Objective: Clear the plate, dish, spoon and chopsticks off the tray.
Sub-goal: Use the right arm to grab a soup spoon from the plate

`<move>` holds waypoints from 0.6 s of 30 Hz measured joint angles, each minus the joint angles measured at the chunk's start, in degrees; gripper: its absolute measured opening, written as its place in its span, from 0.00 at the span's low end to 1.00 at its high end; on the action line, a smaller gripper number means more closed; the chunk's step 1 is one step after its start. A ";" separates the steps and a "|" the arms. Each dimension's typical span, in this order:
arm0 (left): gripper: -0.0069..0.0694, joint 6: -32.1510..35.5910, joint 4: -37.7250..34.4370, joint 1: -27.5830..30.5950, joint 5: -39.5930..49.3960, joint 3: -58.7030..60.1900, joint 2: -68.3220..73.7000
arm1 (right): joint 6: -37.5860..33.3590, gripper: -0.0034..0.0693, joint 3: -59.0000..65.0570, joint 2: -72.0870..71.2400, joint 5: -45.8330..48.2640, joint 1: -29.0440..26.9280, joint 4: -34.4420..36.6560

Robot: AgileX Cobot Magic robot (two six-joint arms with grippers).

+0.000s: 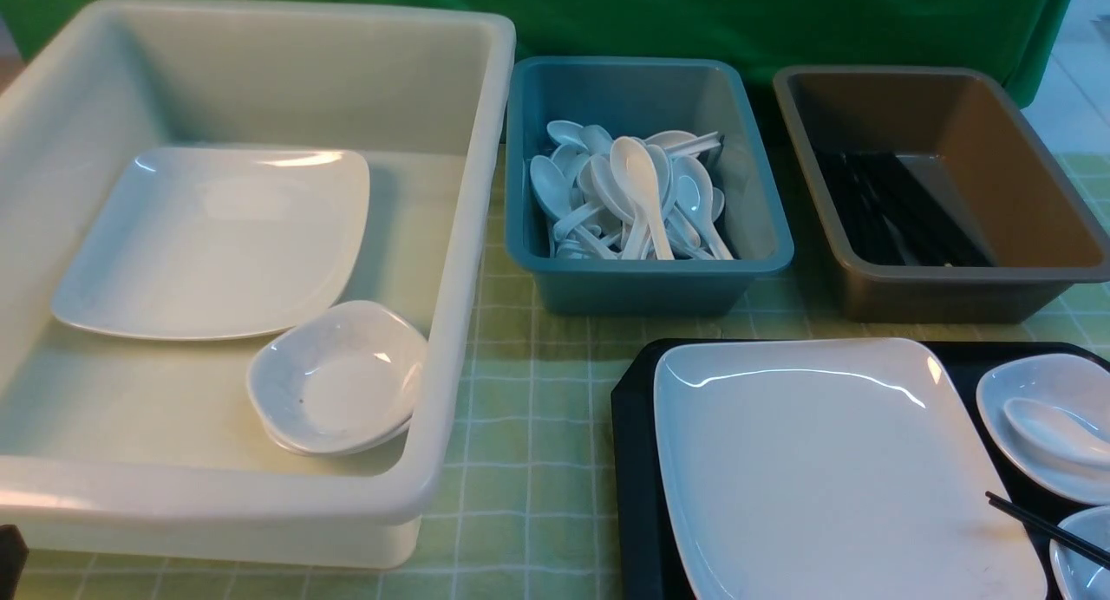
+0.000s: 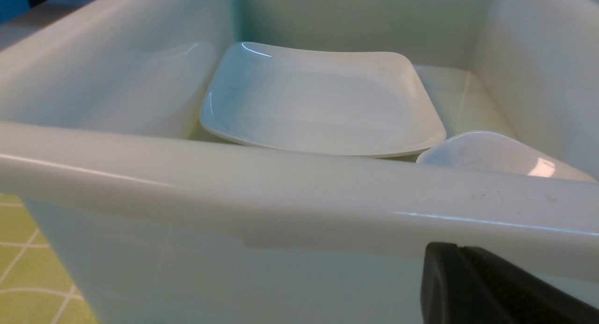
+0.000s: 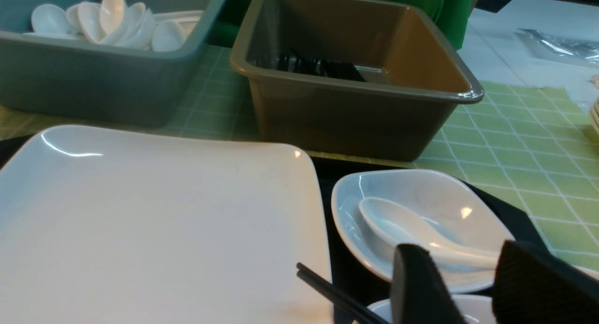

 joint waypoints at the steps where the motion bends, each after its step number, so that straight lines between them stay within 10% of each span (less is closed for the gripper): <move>1: 0.09 0.00 0.00 0.00 0.00 0.00 0.00 | 0.00 0.38 0.00 0.00 0.00 0.00 0.00; 13: 0.09 0.00 0.00 0.00 0.00 0.00 0.00 | 0.39 0.38 0.00 0.00 -0.21 0.00 0.42; 18: 0.09 0.00 0.00 0.00 0.00 0.00 0.00 | 19.34 0.38 0.00 0.00 -3.07 0.00 13.64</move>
